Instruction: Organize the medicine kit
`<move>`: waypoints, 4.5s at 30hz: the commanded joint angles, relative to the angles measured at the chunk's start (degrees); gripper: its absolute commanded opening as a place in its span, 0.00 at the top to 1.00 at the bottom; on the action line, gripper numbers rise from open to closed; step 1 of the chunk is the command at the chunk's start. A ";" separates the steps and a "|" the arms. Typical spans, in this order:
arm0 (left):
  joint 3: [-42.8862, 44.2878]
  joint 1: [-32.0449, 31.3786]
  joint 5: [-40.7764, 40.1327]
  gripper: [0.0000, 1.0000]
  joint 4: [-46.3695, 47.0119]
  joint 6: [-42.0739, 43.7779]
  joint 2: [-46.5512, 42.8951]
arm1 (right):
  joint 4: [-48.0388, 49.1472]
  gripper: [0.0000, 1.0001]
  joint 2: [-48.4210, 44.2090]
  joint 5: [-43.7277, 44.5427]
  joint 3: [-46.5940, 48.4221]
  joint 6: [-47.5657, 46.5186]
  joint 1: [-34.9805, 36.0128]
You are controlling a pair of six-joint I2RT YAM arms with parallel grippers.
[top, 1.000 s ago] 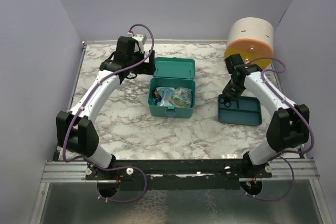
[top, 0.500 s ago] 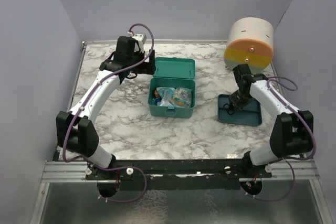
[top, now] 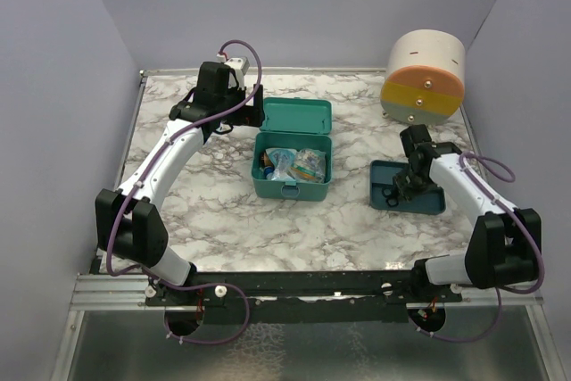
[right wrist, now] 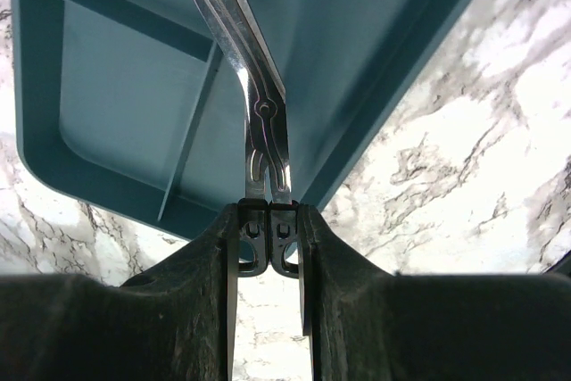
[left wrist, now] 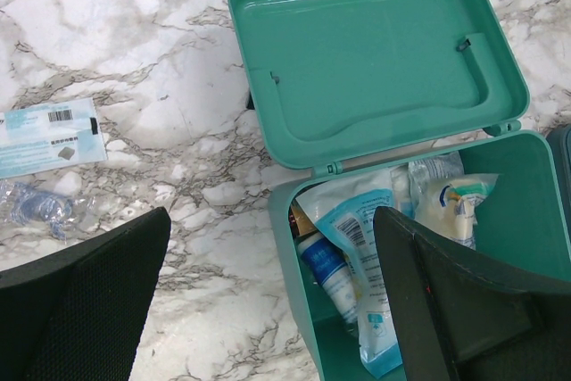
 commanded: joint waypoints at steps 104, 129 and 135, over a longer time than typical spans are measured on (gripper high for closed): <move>-3.58 0.39 -2.52 0.01 1.39 -0.73 -4.20 | 1.72 0.50 18.95 -1.08 25.78 -51.63 -4.19; -5.18 0.29 -1.54 0.04 -0.61 1.43 -3.31 | 2.98 0.50 18.38 -11.34 25.96 -65.98 -4.10; -5.62 -0.68 -1.07 0.04 -3.99 2.29 -1.01 | 2.74 0.50 18.22 -6.39 24.96 -63.93 -4.11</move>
